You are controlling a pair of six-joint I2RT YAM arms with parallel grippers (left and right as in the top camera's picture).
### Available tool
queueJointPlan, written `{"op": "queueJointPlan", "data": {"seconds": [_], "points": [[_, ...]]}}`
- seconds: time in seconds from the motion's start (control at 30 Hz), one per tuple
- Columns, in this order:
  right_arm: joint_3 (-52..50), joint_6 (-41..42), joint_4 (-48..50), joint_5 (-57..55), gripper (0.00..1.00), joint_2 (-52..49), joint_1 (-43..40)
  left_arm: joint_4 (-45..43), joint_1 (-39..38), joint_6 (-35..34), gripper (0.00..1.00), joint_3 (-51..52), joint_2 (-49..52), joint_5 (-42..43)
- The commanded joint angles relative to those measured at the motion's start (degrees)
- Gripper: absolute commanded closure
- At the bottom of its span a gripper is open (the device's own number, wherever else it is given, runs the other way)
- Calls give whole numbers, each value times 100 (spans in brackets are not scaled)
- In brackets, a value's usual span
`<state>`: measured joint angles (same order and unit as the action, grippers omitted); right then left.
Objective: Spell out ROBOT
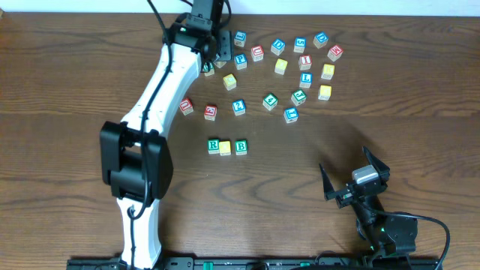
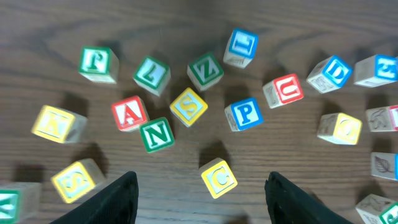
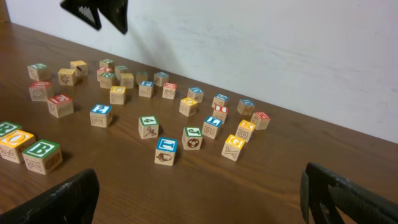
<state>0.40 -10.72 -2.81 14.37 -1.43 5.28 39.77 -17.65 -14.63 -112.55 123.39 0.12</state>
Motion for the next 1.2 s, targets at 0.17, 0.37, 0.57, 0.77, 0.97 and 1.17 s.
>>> {"op": "queueJointPlan", "data": {"seconds": [0.17, 0.37, 0.57, 0.77, 0.97, 1.17], "points": [[-9, 87, -24, 15, 1, 31, 39, -136, -42, -457, 36, -37, 295, 50], [-9, 87, -24, 15, 1, 31, 39, -129, -44, -520, 36, -37, 297, -83], [-9, 87, -24, 15, 1, 31, 39, -46, -26, -380, 36, -37, 297, -474], [-9, 87, -24, 15, 1, 31, 39, 313, 81, -361, 36, -37, 295, -553], [-9, 87, -24, 15, 1, 31, 39, 466, 173, -162, 36, -39, 295, -549], [-9, 87, -24, 15, 1, 31, 39, 485, 133, 221, 36, -39, 295, -208]]}}
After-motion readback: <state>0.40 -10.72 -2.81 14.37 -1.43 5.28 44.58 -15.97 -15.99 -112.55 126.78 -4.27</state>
